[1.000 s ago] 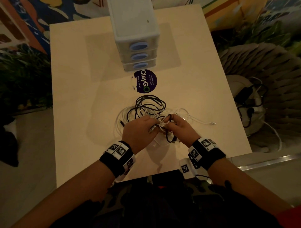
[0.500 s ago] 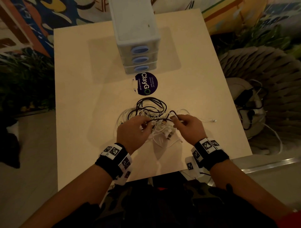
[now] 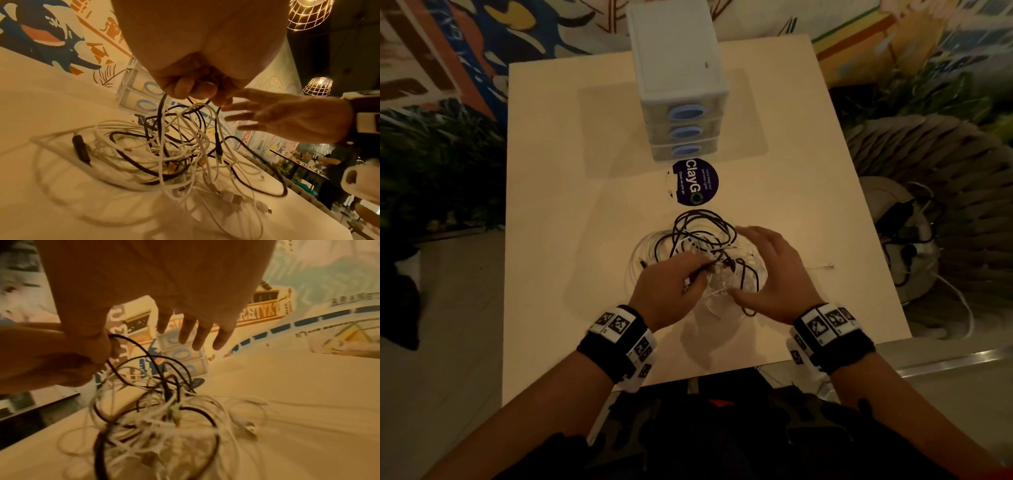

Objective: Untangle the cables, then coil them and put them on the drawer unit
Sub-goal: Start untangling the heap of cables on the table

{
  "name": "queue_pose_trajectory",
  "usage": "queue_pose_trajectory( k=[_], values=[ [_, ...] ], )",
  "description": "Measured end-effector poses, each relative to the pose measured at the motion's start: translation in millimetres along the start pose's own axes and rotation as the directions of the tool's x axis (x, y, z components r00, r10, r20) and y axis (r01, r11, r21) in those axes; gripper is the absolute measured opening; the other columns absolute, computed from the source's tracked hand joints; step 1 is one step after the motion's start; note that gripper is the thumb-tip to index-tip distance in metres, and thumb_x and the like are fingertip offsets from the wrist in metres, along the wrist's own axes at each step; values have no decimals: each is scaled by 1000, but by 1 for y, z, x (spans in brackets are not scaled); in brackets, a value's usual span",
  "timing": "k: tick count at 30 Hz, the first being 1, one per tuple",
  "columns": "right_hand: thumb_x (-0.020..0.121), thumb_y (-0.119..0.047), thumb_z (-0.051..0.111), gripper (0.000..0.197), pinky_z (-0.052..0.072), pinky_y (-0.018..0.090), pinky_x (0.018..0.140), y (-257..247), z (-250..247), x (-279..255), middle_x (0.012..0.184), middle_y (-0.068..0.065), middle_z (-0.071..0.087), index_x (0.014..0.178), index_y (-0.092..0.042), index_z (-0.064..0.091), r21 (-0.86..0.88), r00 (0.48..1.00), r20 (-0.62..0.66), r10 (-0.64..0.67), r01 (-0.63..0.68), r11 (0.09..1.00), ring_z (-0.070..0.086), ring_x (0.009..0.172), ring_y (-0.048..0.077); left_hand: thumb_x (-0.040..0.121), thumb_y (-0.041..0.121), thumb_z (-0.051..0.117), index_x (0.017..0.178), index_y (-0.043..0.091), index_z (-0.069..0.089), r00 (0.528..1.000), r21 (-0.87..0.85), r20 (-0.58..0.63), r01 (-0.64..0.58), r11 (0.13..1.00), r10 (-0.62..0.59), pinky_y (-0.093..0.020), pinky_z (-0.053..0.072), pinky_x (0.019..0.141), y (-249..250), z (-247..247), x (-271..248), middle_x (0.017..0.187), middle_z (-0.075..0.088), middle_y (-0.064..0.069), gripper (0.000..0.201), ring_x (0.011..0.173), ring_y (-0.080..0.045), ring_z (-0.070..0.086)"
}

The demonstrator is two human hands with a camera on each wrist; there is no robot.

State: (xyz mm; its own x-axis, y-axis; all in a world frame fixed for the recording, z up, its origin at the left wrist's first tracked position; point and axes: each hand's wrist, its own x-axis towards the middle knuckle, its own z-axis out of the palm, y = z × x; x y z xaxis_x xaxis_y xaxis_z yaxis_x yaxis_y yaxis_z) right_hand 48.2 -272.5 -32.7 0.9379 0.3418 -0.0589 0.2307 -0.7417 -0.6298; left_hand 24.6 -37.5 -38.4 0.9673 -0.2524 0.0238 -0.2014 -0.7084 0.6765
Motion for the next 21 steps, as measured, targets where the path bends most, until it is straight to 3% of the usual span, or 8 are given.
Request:
queue_pose_trajectory(
  k=[3,6,8,12,16,18,20,21],
  values=[
    [88,-55,61,45,39,43,107,-14,5,10,131,-6,60,127,-34,64,-113,984,73,-160,168,979,52,126,17,98,31,52,119,26,69,998,-31,34,-61,998,62,-13,43,68,2,0,-3,106,71,10,28,84,-2,61],
    [99,-49,49,35,45,38,87,-21,6,20,94,-4,70,100,-23,72,-68,972,115,-205,214,974,61,91,15,101,32,56,123,31,63,1000,-61,1,16,998,-16,-13,40,59,4,-4,-1,88,64,17,22,68,9,54],
    [105,-41,48,29,39,30,75,-27,0,22,83,-5,65,95,-22,68,65,986,86,-143,137,988,54,79,10,99,38,61,127,38,54,994,-89,-40,93,992,-97,-11,36,52,2,-8,-1,79,60,18,29,60,3,56],
    [107,-36,41,32,35,19,62,-31,-4,17,70,-21,55,81,-53,49,251,998,59,-12,-3,968,50,68,-2,96,23,61,125,36,47,943,-175,-191,239,955,-271,-27,44,52,-20,-12,-4,82,58,11,35,54,-9,56],
    [104,-55,40,36,45,39,63,-24,1,12,62,1,53,78,-39,60,315,997,37,69,-77,946,50,59,17,100,16,48,125,29,58,931,-101,-91,343,934,-352,-37,49,65,-43,-2,-3,108,53,5,29,63,-14,52],
    [104,-52,44,38,41,33,57,-19,0,9,57,7,51,87,-34,73,308,992,53,112,-123,943,46,51,12,104,17,45,131,27,60,958,-88,-24,283,955,-286,-34,49,76,-49,1,-1,119,56,1,33,82,-16,56],
    [104,-44,48,31,35,22,52,-15,-2,6,53,-3,50,96,-33,75,285,989,80,125,-143,948,45,49,7,105,18,45,131,26,61,972,-115,-15,231,966,-235,-25,46,89,-51,-1,4,127,61,3,32,105,-11,58],
    [105,-40,48,29,37,21,53,-13,-3,5,53,-7,53,97,-32,75,295,985,97,140,-162,941,48,49,6,105,17,46,126,26,61,973,-129,-12,229,965,-232,-17,44,87,-51,-2,8,125,63,5,28,102,-3,58]
  ],
)
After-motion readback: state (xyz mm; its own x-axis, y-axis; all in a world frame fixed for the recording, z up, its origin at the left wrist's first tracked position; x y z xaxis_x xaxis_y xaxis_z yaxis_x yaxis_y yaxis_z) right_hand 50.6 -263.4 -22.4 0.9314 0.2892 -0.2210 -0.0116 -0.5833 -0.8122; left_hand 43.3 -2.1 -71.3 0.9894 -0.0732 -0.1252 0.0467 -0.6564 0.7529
